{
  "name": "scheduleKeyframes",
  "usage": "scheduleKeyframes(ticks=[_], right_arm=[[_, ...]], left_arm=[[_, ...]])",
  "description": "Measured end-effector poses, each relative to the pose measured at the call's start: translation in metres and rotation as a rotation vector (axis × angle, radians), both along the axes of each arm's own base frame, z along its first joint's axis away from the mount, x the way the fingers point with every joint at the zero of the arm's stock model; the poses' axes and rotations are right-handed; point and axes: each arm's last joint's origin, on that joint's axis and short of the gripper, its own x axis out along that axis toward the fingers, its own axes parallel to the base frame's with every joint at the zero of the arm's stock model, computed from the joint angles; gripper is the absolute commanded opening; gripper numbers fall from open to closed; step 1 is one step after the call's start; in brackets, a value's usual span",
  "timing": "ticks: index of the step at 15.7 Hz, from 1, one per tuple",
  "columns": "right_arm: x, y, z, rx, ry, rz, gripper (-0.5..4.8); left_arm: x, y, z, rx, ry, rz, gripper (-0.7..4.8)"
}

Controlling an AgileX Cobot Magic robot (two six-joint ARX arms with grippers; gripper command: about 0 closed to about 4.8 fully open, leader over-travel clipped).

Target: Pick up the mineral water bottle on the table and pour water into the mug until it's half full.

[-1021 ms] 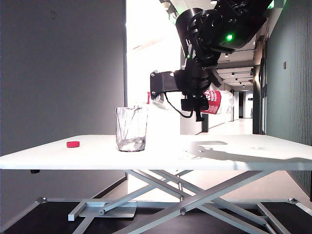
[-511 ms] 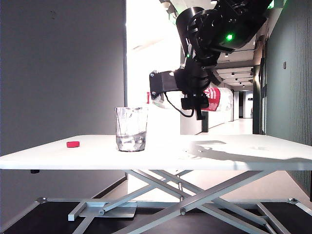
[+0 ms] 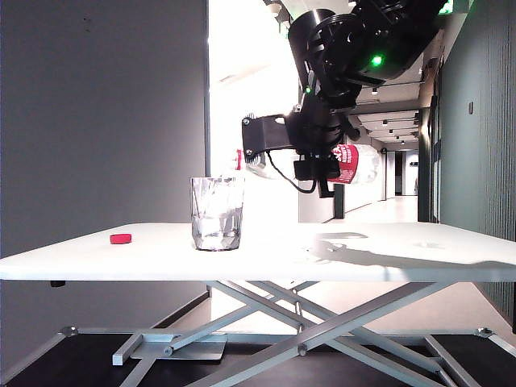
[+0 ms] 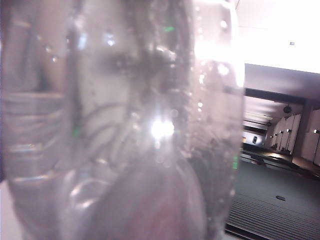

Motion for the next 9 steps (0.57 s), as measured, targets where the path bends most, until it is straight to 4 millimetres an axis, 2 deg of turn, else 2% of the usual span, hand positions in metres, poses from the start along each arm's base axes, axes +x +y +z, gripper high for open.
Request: scheduleKeyframes(ticks=[3, 9], right_arm=[[0.0001, -0.0001, 0.0001, 0.001, -0.001, -0.001, 2.1], [-0.0012, -0.0001, -0.0025, 0.206, 0.041, -0.055, 2.1]], left_arm=[[0.0, 0.0, 0.0, 0.0, 0.0, 0.0, -0.04], [0.0, 0.0, 0.0, 0.002, -0.002, 0.0, -0.04]])
